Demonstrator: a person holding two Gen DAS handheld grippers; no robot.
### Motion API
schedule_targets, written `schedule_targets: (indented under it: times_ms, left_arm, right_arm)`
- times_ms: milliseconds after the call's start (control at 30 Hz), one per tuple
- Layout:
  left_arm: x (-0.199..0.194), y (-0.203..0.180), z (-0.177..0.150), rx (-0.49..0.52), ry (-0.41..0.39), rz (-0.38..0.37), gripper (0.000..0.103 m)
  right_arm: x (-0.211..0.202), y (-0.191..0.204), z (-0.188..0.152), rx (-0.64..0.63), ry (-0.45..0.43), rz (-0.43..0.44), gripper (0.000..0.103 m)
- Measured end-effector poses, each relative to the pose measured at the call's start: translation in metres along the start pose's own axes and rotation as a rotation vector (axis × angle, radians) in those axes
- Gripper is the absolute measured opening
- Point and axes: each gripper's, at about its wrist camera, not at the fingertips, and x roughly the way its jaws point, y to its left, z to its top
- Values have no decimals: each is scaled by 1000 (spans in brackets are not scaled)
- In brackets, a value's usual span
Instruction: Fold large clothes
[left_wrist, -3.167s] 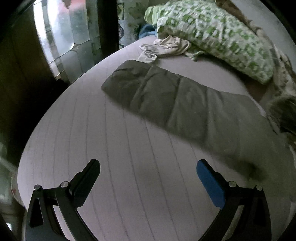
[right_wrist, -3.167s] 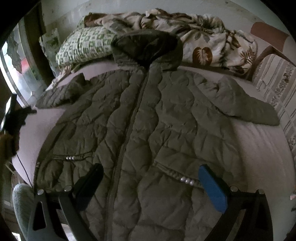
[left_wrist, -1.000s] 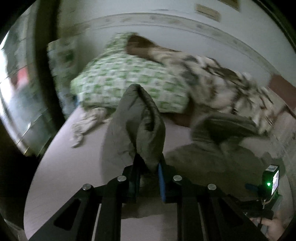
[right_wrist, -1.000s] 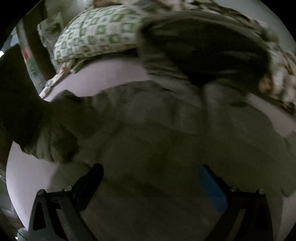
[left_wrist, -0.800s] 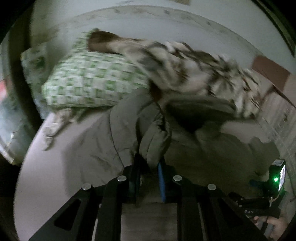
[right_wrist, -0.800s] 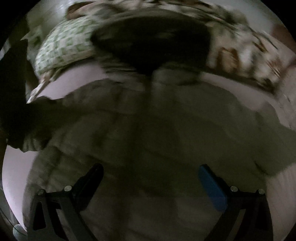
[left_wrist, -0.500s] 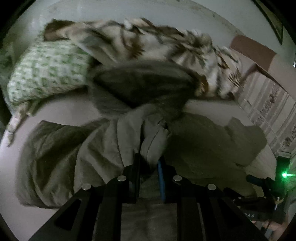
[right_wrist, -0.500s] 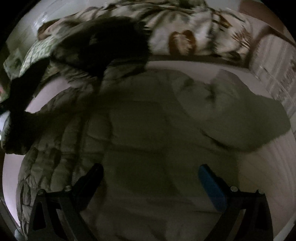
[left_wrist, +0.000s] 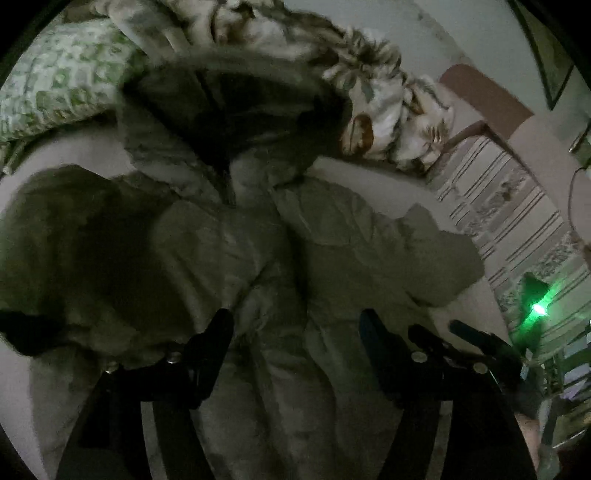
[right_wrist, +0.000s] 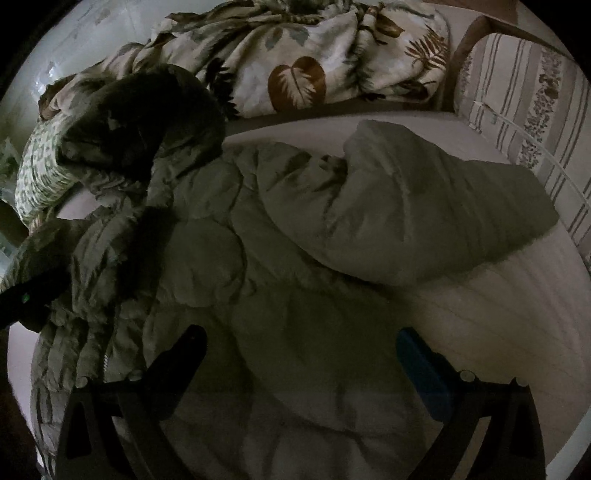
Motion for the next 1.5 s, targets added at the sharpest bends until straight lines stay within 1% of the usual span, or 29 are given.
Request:
schedule_targets:
  times_ms: [33, 100, 200, 233, 333, 400, 467, 533, 600, 633, 667, 700, 733, 767, 800, 867, 933, 1000, 1067, 1100, 1133, 1167, 1267, 1333, 1400, 1500]
  left_arm:
    - [-7, 4, 1, 5, -15, 14, 72]
    - [-26, 17, 1, 9, -59, 65, 72]
    - [-52, 45, 2, 16, -137, 173, 72]
    - [-61, 55, 3, 21, -159, 221, 72]
    - [-79, 86, 7, 15, -206, 330, 72]
    - [-86, 107, 14, -5, -230, 367, 72]
    - [-85, 129, 26, -38, -239, 428, 72]
    - [-77, 149, 34, -87, -217, 437, 72]
    - [-66, 163, 37, -134, -191, 413, 72]
    - [-57, 170, 37, -154, -167, 405, 72]
    - [-49, 172, 35, -162, -153, 400, 72]
    - [-45, 173, 33, -166, -144, 393, 72]
    - [-38, 174, 30, -169, -132, 383, 72]
    - [-34, 173, 27, -166, -126, 380, 72]
    - [-30, 171, 25, -158, -120, 380, 72]
    - [-22, 167, 21, -123, -110, 405, 72]
    - [-15, 161, 15, -89, -90, 417, 72]
    - [-10, 156, 10, -73, -79, 408, 72]
    - [-9, 150, 6, -55, -90, 401, 72]
    - [-8, 147, 4, -44, -95, 404, 72]
    - [-5, 145, 3, -33, -91, 419, 72]
    - [0, 145, 3, -24, -78, 434, 72]
    - [22, 149, 1, -18, -8, 486, 72]
    - [38, 152, -3, -8, 41, 534, 72]
    - [49, 156, -9, 7, 77, 559, 73]
    - [56, 156, -16, 32, 78, 586, 75]
  right_arm:
    - [1, 4, 2, -1, 0, 13, 103]
    - [4, 16, 6, -8, 5, 52, 103]
    - [8, 42, 13, -39, 24, 116, 103]
    - [11, 53, 17, -53, 37, 137, 103]
    - [19, 84, 27, -89, 65, 181, 103]
    - [25, 102, 34, -100, 80, 215, 103]
    - [31, 116, 41, -90, 95, 258, 103]
    - [41, 132, 50, -70, 105, 286, 103]
    - [49, 143, 56, -55, 106, 294, 102]
    - [55, 149, 59, -46, 117, 297, 97]
    - [65, 153, 60, -32, 142, 300, 85]
    - [74, 155, 60, -12, 171, 303, 76]
    - [81, 156, 59, 8, 192, 302, 55]
    - [86, 155, 58, 29, 202, 287, 37]
    - [87, 153, 57, 38, 193, 282, 33]
    - [73, 152, 58, 0, 128, 282, 21]
    - [52, 149, 62, -45, 48, 247, 16]
    - [31, 142, 67, -72, -30, 200, 14]
    - [17, 131, 74, -76, -84, 144, 13]
    - [12, 123, 80, -81, -102, 100, 13]
    - [11, 118, 83, -88, -106, 65, 13]
    - [14, 112, 84, -84, -98, 50, 13]
    - [35, 100, 81, -61, -37, 58, 13]
    - [55, 96, 74, -67, 1, 48, 13]
    - [71, 92, 68, -78, 23, 38, 13]
    - [82, 90, 59, -89, 25, 34, 14]
